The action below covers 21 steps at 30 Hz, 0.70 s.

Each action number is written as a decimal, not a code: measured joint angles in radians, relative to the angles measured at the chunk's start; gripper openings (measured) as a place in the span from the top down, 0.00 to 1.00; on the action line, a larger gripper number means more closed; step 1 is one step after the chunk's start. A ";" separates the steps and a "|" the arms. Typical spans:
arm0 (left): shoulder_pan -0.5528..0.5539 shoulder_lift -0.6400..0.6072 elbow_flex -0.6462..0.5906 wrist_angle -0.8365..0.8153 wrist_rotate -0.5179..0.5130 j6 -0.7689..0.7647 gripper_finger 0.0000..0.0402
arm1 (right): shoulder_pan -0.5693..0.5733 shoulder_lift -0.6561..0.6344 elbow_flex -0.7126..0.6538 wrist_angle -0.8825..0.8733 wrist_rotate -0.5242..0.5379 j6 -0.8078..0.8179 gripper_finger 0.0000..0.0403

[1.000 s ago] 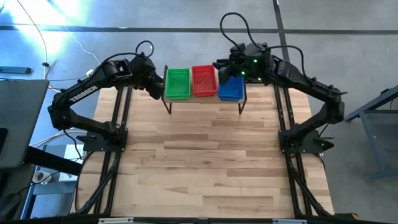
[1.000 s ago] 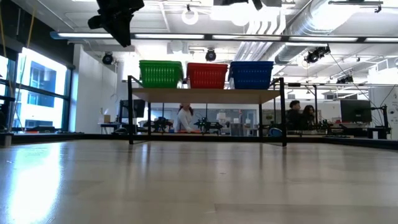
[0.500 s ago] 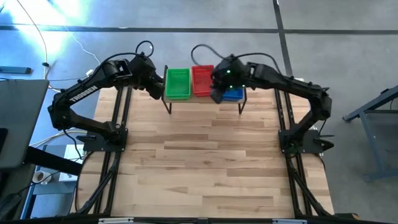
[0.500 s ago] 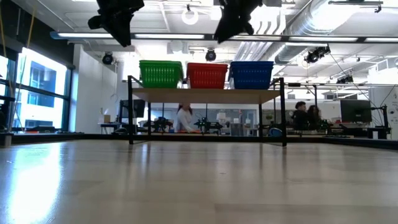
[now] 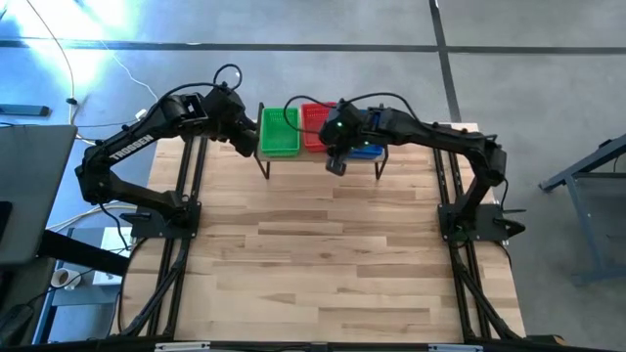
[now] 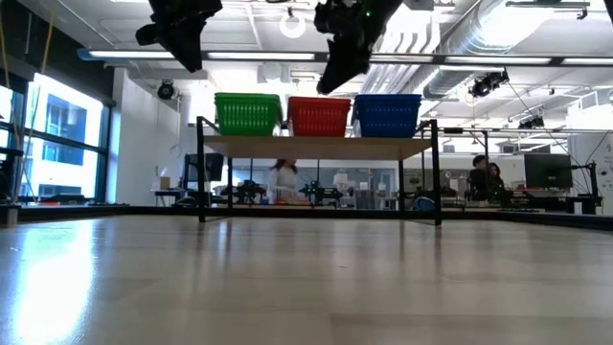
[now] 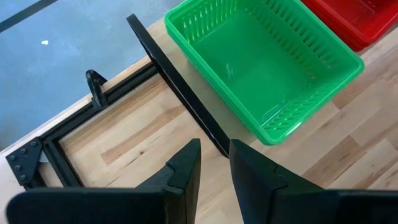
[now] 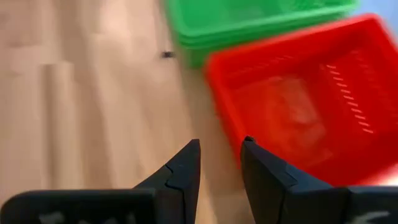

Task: Stack baskets on shelf by color
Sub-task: Adjust the stacked bins on the shelf

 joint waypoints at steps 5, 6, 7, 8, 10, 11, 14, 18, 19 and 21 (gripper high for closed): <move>0.000 0.000 0.000 0.000 0.000 0.000 0.81 | 0.002 0.006 0.000 0.008 0.085 -0.027 0.75; 0.000 0.000 0.000 0.000 0.000 0.000 0.81 | 0.003 0.006 0.000 0.013 0.085 -0.033 0.75; 0.000 0.000 0.000 0.000 0.000 0.000 0.81 | 0.004 0.006 0.000 0.012 0.084 -0.036 0.75; 0.000 0.000 0.000 0.000 0.000 0.000 0.81 | 0.004 0.006 0.000 0.009 0.083 -0.038 0.75; 0.000 0.000 0.000 0.000 -0.001 0.000 0.81 | -0.001 0.006 0.000 0.006 0.079 -0.044 0.75; 0.000 0.000 0.000 0.000 -0.001 0.000 0.81 | -0.003 0.010 0.000 0.006 0.079 -0.044 0.75; 0.000 0.000 0.000 0.000 -0.001 0.000 0.81 | -0.015 0.014 0.000 -0.008 0.059 -0.033 0.75; 0.000 0.000 0.000 0.000 -0.001 0.003 0.81 | -0.023 0.021 0.000 -0.027 0.039 0.006 0.75; 0.000 0.000 0.000 0.000 -0.002 0.003 0.81 | -0.023 0.021 0.000 -0.031 0.023 0.009 0.75; 0.000 0.000 0.000 0.000 -0.003 0.003 0.81 | -0.022 0.021 0.000 -0.029 0.008 0.008 0.75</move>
